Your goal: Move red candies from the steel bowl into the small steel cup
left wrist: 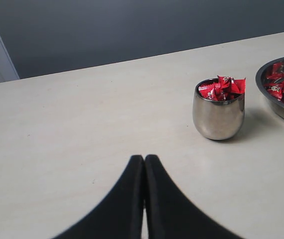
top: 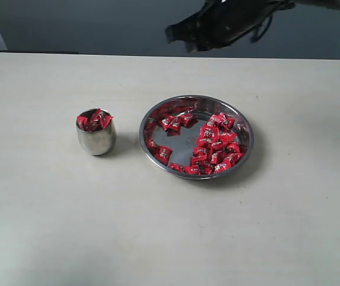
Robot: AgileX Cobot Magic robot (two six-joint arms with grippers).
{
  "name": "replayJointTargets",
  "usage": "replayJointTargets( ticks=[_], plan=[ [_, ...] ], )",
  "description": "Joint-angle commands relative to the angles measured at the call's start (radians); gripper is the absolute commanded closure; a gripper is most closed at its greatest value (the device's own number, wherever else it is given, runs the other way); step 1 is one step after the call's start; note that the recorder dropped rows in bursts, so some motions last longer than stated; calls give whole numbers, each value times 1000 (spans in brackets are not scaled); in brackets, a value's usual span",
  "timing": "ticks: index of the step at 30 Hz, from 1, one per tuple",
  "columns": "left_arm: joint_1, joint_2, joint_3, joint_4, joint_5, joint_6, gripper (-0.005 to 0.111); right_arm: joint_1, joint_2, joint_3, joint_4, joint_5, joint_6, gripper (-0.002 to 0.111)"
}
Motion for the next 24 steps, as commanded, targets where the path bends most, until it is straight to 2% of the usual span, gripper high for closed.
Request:
replayJointTargets(
  ticks=[1,7,11,13,24],
  plan=[
    [-10,-4,-1,0,-7,-6,106,-75,-189,174,-19,-65,19,87],
    [-10,-4,-1,0,-7,-6,106,-129,-449,529,-16,-282,33,88],
    [-10,-4,-1,0,-7,-6,106,-131,-552,690,-16,-366,35,100],
    [-10,-4,-1,0,-7,-6,106,-131,-570,741,-12,-372,39,109],
    [-10,-4,-1,0,-7,-6,106,-131,-572,871,15,-541,42,109]
  ],
)
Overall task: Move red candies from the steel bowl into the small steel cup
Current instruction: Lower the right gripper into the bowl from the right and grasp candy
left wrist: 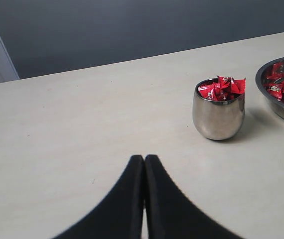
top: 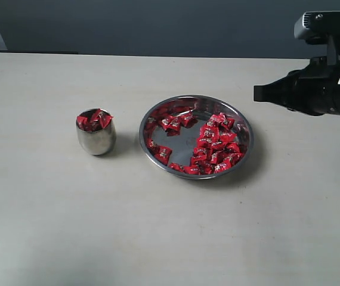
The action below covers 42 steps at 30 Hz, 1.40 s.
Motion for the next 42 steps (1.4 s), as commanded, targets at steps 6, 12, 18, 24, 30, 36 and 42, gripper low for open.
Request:
replayJointTargets(
  ticks=[6,12,18,24,30,36,42],
  plan=[
    [-10,-4,-1,0,-7,-6,106,-5,7,20,16,-91,4,109],
    [-10,-4,-1,0,-7,-6,106,32,108,33,82,-108,4,109],
    [-10,-4,-1,0,-7,-6,106,157,272,35,79,-220,1,109],
    [-10,-4,-1,0,-7,-6,106,164,338,5,25,-194,1,82],
    [-10,-4,-1,0,-7,-6,106,164,389,-67,9,-181,1,74],
    [-10,-4,-1,0,-7,-6,106,164,495,-163,-9,-61,1,74],
    [-10,-4,-1,0,-7,-6,106,146,551,-215,-9,13,3,74]
  ],
)
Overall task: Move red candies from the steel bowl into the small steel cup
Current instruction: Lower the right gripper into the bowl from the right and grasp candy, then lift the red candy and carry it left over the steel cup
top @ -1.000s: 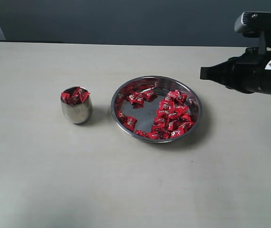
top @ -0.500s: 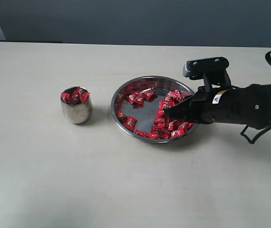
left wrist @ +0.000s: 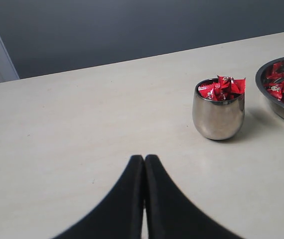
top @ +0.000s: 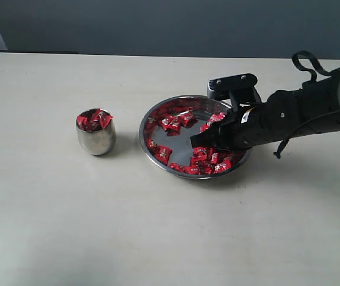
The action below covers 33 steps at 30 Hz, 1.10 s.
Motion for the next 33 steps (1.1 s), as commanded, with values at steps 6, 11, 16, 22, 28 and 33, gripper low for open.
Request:
replayJointTargets(
  ticks=[6,11,16,22,28,33],
  plan=[
    [-10,-4,-1,0,-7,-6,106,-90,23,-44,-15,82,0,74],
    [-10,-4,-1,0,-7,-6,106,-103,23,-44,-32,97,0,74],
    [-10,-4,-1,0,-7,-6,106,-103,43,-44,-34,96,-2,74],
    [-10,-4,-1,0,-7,-6,106,-103,72,-44,-46,70,-2,74],
    [-10,-4,-1,0,-7,-6,106,-103,72,-44,-46,51,-2,82],
    [-10,-4,-1,0,-7,-6,106,-103,72,-44,-46,43,-2,106]
  ],
)
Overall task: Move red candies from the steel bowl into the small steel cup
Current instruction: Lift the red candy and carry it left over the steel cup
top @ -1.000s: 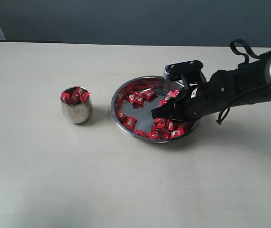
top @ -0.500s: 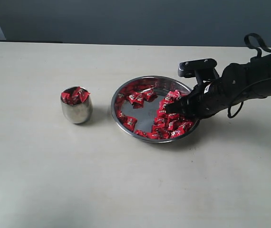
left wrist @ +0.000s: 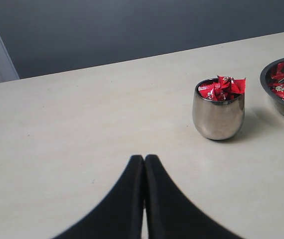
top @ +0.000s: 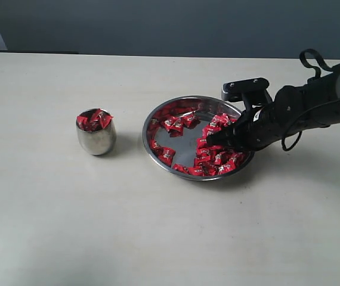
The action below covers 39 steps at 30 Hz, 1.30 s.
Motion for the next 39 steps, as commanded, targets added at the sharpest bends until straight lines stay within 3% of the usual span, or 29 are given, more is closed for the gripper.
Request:
replayJointTargets(
  ticks=[1,9,19,28,39],
  plan=[
    [-10,-4,-1,0,-7,-6,106,-5,-1,-4,-5,-16,-2,108],
    [-10,-4,-1,0,-7,-6,106,20,-59,-4,-5,-36,-2,109],
    [-10,-4,-1,0,-7,-6,106,143,-112,-79,-5,-40,-2,109],
    [-10,-4,-1,0,-7,-6,106,299,-87,-248,-5,-50,-2,109],
    [-10,-4,-1,0,-7,-6,106,398,126,-526,-8,8,-2,109]
  ],
)
